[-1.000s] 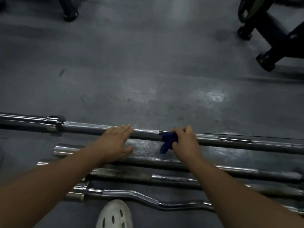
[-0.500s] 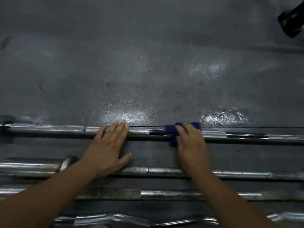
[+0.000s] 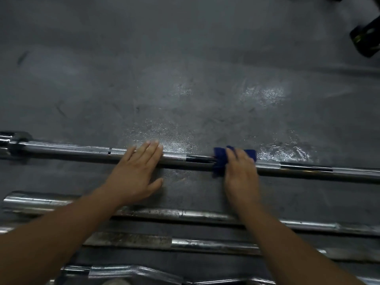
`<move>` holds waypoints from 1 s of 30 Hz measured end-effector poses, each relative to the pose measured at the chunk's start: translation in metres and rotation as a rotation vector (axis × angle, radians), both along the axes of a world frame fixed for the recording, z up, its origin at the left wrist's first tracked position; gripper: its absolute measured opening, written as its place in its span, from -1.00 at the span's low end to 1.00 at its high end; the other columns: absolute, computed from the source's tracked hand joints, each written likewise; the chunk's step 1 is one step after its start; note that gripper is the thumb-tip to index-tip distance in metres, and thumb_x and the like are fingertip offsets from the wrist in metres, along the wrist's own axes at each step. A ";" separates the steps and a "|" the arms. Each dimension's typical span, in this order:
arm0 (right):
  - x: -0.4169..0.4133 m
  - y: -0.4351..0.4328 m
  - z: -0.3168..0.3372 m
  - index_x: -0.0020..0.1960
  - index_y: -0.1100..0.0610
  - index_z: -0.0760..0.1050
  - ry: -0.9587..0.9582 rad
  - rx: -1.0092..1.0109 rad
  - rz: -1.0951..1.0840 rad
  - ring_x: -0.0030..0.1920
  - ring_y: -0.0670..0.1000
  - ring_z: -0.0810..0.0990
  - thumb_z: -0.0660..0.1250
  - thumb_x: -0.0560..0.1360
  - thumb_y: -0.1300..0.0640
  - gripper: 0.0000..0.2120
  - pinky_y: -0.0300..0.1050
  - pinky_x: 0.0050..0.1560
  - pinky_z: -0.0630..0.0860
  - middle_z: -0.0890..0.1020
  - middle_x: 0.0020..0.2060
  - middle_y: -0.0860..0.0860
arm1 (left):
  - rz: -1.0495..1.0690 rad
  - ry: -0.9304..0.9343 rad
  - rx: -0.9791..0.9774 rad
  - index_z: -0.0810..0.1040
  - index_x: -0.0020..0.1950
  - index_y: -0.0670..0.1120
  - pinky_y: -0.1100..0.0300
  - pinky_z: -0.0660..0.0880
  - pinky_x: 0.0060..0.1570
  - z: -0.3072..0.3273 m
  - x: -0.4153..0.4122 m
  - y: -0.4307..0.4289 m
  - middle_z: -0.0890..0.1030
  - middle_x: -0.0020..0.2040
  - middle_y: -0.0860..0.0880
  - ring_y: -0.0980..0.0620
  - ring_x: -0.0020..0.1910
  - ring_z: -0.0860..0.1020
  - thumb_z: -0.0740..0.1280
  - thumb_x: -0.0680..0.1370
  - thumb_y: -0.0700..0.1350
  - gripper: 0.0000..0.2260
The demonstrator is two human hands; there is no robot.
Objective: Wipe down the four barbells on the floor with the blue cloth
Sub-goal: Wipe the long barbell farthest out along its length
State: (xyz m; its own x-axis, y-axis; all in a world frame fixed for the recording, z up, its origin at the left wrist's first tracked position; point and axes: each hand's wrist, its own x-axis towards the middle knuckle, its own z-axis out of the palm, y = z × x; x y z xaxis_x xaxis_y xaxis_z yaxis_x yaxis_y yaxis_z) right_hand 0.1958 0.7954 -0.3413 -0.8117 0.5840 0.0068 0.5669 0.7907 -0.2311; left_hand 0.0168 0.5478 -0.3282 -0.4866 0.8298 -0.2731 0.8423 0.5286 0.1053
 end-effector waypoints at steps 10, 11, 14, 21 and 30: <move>-0.036 -0.057 -0.001 0.54 0.02 0.22 -0.017 -0.059 0.272 0.54 0.11 0.15 0.01 0.60 -0.01 -0.49 0.13 0.53 0.08 0.23 0.54 0.08 | 0.026 -0.003 -0.021 -0.23 0.62 -0.02 -0.09 -0.16 0.54 -0.011 -0.001 0.010 -0.18 0.62 -0.03 0.00 0.60 -0.16 -0.06 0.47 0.44 -0.12; -0.032 -0.043 -0.002 0.52 0.03 0.26 0.001 -0.033 0.255 0.51 0.12 0.23 0.06 0.60 0.02 -0.51 0.13 0.51 0.16 0.29 0.51 0.09 | 0.035 -0.021 -0.036 -0.27 0.61 -0.01 -0.08 -0.19 0.54 -0.008 -0.007 0.014 -0.23 0.61 0.00 0.01 0.59 -0.20 -0.12 0.45 0.45 -0.13; -0.017 0.009 -0.001 0.43 0.13 0.39 0.020 -0.014 -0.071 0.38 0.17 0.40 0.21 0.58 0.15 -0.58 0.16 0.40 0.31 0.46 0.38 0.14 | 0.032 -0.056 -0.078 -0.23 0.62 0.00 -0.05 -0.19 0.54 0.000 -0.021 0.025 -0.17 0.63 0.02 0.03 0.60 -0.16 -0.23 0.39 0.44 -0.11; -0.068 -0.073 0.007 0.44 0.05 0.39 0.004 -0.087 0.328 0.47 0.17 0.32 0.19 0.55 0.17 -0.55 0.16 0.46 0.21 0.38 0.46 0.11 | 0.057 -0.029 -0.020 0.03 0.62 -0.06 -0.10 -0.09 0.54 0.002 -0.013 0.024 0.14 0.61 -0.06 -0.05 0.57 0.09 -0.06 0.38 0.32 -0.14; -0.032 -0.035 0.026 0.06 0.13 0.57 0.100 -0.158 -0.067 -0.06 0.11 0.55 0.23 0.38 0.17 -0.71 0.03 0.08 0.46 0.64 -0.08 0.05 | 0.092 -0.104 0.128 0.33 0.51 -0.05 -0.08 0.16 0.46 0.009 0.011 -0.001 0.40 0.45 -0.03 -0.06 0.43 0.34 0.17 0.38 0.20 -0.28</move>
State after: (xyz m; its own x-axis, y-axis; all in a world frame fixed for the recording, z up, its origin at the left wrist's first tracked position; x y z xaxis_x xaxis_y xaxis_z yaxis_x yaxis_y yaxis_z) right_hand 0.1640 0.7600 -0.3154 -0.7708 0.6370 -0.0106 0.5851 0.7012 -0.4074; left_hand 0.0274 0.5472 -0.3188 -0.5366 0.8143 -0.2214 0.7721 0.5796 0.2606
